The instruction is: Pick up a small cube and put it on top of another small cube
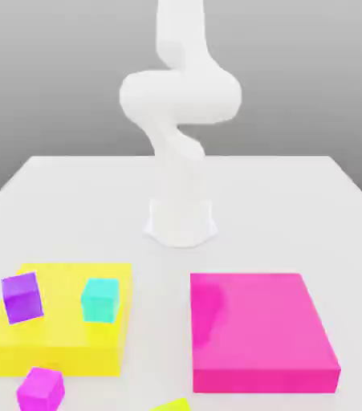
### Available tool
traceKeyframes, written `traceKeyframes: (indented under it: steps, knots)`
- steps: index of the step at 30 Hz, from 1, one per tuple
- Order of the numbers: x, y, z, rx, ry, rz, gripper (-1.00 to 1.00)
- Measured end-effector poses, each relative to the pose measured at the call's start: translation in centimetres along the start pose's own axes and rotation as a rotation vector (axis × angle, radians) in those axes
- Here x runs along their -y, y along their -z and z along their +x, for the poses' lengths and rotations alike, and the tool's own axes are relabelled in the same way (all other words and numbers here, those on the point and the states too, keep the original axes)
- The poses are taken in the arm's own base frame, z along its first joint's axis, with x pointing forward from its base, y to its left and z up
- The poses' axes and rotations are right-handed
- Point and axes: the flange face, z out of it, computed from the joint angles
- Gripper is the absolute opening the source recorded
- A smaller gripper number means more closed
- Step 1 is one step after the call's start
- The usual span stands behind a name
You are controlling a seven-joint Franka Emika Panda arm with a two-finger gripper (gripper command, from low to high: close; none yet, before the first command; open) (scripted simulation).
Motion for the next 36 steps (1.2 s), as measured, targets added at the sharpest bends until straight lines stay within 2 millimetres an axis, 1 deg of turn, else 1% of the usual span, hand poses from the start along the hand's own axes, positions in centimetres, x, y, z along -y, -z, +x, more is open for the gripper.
traceKeyframes:
  steps: [3,7,11,15,20,24,29,33,34,36]
  knots:
    - [0.0,-5.5,0.3,0.072,0.034,-0.038,0.00]
    - [-0.6,-12.5,0.1,0.161,0.076,-0.088,0.00]
    - [-1.7,-19.5,-1.0,0.246,0.119,-0.140,0.00]
    - [-3.5,-26.1,-2.8,0.327,0.163,-0.195,0.00]
    - [-6.5,-34.0,-5.9,0.425,0.223,-0.267,0.00]
    - [-9.7,-39.6,-8.8,0.499,0.271,-0.329,0.00]
    - [-14.6,-45.7,-13.0,0.589,0.336,-0.410,0.00]
    - [-17.7,-50.2,-15.9,0.606,0.350,-0.425,0.00]
    - [-18.3,-51.1,-16.5,0.606,0.350,-0.425,-1.00]
    - [-18.3,-51.1,-16.5,0.606,0.350,-0.426,-1.00]
